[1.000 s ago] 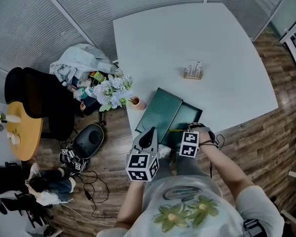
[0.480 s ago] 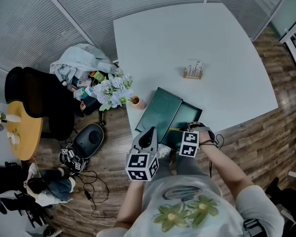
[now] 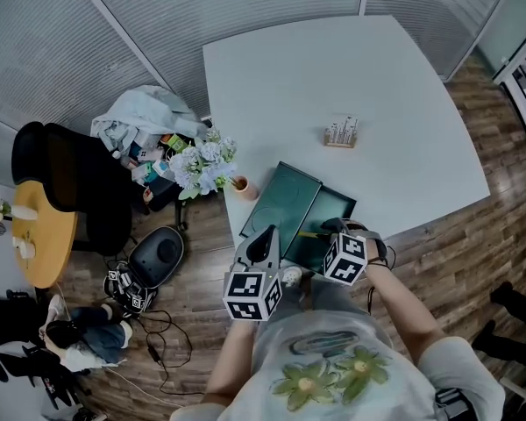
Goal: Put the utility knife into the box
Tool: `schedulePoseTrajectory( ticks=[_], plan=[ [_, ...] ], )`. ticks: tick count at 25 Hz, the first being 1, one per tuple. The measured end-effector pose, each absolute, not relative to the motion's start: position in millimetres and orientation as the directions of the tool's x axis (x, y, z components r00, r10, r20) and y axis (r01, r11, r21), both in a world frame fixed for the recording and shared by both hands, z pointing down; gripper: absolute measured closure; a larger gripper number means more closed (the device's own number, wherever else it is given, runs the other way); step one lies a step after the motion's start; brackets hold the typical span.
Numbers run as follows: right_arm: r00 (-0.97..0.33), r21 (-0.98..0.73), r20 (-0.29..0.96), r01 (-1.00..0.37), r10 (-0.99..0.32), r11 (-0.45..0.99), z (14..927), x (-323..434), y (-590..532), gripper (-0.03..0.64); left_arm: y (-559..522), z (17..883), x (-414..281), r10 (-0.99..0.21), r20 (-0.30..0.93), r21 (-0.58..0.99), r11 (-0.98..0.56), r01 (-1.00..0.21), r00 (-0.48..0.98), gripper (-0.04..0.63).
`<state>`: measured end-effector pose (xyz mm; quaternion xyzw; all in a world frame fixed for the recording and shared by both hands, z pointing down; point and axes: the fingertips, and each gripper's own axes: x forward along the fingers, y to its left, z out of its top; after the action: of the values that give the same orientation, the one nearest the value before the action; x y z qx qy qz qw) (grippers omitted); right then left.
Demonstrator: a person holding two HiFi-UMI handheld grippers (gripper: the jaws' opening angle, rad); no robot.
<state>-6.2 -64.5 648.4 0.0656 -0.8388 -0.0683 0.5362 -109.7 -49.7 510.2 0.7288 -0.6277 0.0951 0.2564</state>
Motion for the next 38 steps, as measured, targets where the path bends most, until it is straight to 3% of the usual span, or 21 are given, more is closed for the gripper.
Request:
schedulePoseTrajectory(
  ticks=[11, 14, 16, 26, 38],
  plan=[
    [-0.625, 0.159, 0.732, -0.229, -0.270, 0.960, 555, -15, -75, 0.537, -59, 482, -106, -0.890, 0.408, 0.240, -0.113, -0.964, 0.206, 0.598],
    [-0.693, 0.109, 0.664, -0.284, -0.283, 0.953, 533, -19, -74, 0.560, -61, 474, -102, -0.896, 0.392, 0.237, -0.122, -0.964, 0.210, 0.598],
    [-0.725, 0.078, 0.617, -0.331, -0.306, 0.940, 522, -19, -74, 0.610, -63, 470, -99, -0.900, 0.381, 0.235, -0.128, -0.964, 0.212, 0.598],
    [-0.802, -0.003, 0.427, -0.463, -0.417, 0.887, 482, -14, -75, 0.612, -65, 457, -85, -0.904, 0.352, 0.224, -0.172, -0.959, 0.244, 0.598],
    [-0.817, -0.090, 0.351, -0.517, -0.459, 0.851, 462, 1, -78, 0.614, -71, 451, -67, -0.891, 0.344, 0.212, -0.233, -0.949, 0.295, 0.598]
  ],
)
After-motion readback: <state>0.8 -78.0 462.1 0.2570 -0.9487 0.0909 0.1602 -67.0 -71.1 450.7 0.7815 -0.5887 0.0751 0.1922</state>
